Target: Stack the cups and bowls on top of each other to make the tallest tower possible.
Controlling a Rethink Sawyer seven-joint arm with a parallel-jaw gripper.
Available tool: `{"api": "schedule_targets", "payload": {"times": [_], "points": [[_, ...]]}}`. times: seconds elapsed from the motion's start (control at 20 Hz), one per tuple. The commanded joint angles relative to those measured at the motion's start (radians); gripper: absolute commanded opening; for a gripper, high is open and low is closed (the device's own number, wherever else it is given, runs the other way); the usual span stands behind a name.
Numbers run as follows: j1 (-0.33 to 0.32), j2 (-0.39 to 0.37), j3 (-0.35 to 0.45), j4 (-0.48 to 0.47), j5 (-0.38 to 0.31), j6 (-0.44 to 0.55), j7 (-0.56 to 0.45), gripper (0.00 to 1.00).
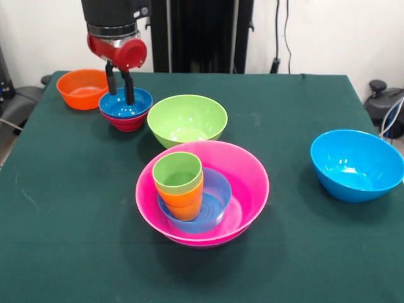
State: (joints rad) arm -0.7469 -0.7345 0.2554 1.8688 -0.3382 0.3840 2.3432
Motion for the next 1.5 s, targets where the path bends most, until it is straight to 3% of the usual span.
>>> {"api": "schedule_targets", "payload": {"times": [0.05,0.3,0.8,1.2,1.5], "points": [[0.067,0.089,-0.058,0.026,0.112,-0.113,0.241,1.00],[0.077,0.123,-0.066,0.060,0.186,-0.188,0.254,1.00],[0.066,0.169,-0.080,0.042,0.238,-0.232,0.176,1.00],[0.042,0.128,-0.100,0.054,0.239,-0.193,0.140,1.00],[0.058,0.079,-0.128,0.087,0.251,-0.169,0.152,1.00]]}}
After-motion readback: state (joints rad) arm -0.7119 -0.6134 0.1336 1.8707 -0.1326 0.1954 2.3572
